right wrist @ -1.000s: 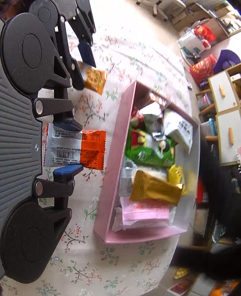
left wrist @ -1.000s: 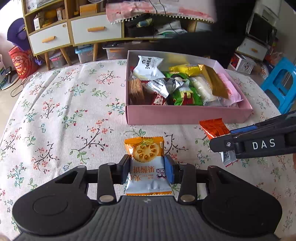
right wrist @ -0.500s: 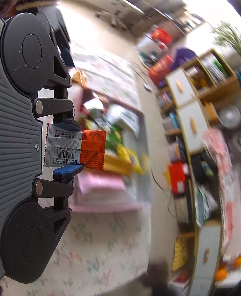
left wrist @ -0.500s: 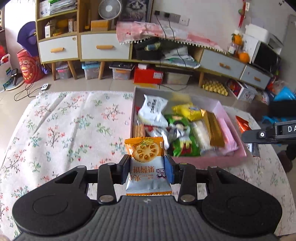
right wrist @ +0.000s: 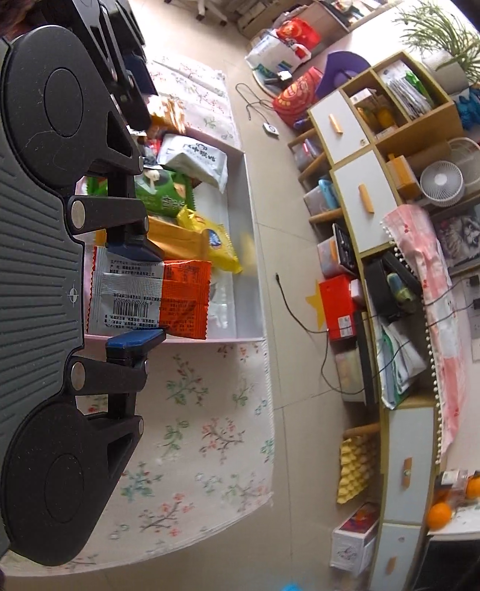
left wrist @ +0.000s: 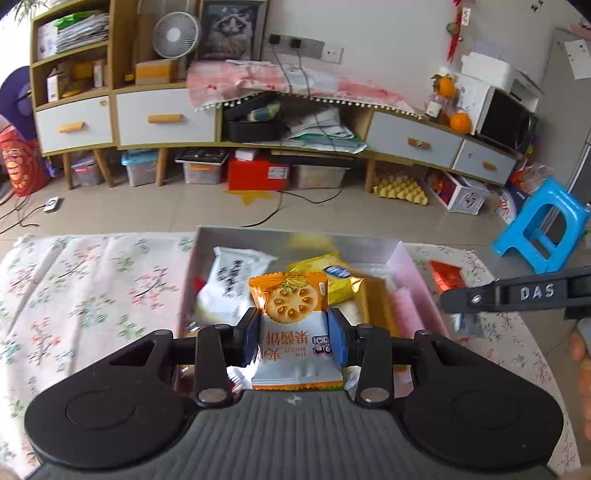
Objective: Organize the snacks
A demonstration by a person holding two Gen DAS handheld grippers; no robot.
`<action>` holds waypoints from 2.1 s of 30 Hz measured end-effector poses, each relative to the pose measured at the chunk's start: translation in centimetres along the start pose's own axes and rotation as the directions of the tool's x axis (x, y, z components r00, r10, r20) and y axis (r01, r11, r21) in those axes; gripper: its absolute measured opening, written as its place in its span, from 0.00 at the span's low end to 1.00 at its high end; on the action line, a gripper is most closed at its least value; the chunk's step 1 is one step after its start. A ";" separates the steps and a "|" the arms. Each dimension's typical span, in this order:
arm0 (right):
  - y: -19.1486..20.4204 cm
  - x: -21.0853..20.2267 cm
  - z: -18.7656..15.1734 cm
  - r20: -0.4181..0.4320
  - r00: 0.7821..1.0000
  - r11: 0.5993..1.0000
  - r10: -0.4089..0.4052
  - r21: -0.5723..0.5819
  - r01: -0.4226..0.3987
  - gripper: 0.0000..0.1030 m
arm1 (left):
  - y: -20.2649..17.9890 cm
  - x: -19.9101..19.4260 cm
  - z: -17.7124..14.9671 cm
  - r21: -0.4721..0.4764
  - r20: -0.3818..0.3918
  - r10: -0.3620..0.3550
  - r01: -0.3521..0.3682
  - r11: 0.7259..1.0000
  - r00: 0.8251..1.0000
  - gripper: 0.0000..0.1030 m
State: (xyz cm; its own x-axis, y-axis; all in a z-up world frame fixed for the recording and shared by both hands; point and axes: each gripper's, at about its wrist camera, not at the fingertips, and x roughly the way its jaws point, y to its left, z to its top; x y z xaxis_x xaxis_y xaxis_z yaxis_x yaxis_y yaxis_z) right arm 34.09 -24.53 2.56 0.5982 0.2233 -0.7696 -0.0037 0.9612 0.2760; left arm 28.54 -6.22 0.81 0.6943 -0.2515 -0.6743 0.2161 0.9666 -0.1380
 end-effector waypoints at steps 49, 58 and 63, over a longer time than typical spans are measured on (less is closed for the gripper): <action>3.9 -6.1 -1.9 0.078 0.997 0.995 0.002 -0.104 0.006 0.52 | -0.8 -8.7 -1.0 -0.017 0.065 0.268 -0.267 0.964 0.961 0.55; 7.5 -13.0 -7.8 0.165 0.986 0.987 0.003 -0.157 0.023 0.57 | -2.1 -15.1 -3.9 0.047 0.173 0.377 -0.390 0.919 0.910 0.67; 9.0 -15.0 -11.6 0.165 0.986 0.982 0.013 -0.188 0.018 0.69 | -1.0 -17.2 -6.2 -0.078 0.115 0.297 -0.290 0.954 0.948 0.68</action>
State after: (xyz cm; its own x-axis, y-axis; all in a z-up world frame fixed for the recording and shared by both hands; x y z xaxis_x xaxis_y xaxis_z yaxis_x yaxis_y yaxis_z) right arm 15.82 -17.36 9.92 0.7221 0.2062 -0.6603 -0.1436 0.9784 0.1486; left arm 12.14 -2.52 8.05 0.8015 0.0431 -0.5964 -0.0486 0.9988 0.0068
